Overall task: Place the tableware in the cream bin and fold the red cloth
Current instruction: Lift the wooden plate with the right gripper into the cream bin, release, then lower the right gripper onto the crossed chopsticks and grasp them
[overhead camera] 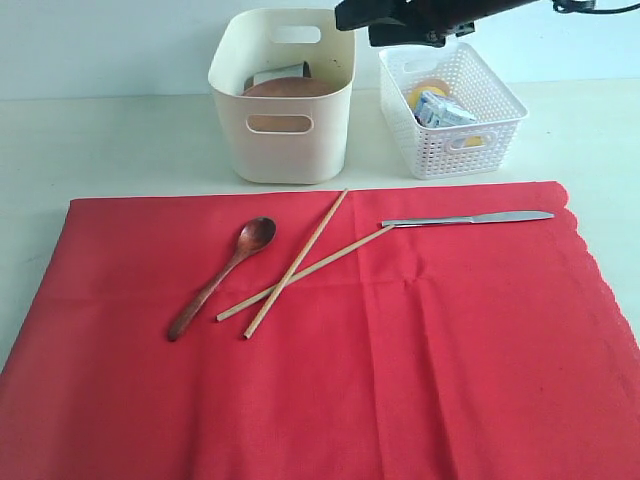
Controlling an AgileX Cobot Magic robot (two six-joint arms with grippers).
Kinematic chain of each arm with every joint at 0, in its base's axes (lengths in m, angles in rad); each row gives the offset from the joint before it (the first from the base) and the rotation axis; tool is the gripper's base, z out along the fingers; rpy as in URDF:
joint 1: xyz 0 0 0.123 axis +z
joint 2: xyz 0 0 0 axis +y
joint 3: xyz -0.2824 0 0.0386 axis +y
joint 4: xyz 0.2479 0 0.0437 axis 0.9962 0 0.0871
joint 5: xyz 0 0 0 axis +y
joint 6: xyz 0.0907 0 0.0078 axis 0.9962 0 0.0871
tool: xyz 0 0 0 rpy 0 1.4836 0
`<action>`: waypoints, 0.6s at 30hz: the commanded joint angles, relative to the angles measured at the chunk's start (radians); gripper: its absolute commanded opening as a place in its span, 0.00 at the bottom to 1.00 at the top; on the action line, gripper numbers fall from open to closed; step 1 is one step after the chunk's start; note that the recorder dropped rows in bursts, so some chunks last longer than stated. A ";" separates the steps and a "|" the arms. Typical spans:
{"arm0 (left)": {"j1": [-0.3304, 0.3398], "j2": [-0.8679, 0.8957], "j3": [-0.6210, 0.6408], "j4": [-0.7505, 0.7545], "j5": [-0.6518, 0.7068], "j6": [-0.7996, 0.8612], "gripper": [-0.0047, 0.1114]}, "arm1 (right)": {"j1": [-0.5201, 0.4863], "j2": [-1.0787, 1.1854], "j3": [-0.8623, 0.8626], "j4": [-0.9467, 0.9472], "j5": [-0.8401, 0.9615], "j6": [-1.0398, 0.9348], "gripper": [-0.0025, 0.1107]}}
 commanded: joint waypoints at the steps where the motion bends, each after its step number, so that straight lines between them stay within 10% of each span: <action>1: -0.006 -0.006 0.000 0.004 -0.006 -0.007 0.05 | 0.038 -0.070 -0.004 -0.215 0.100 -0.002 0.53; 18: -0.006 -0.006 0.000 0.004 -0.006 -0.007 0.05 | 0.488 -0.005 0.093 -0.837 0.054 -0.212 0.52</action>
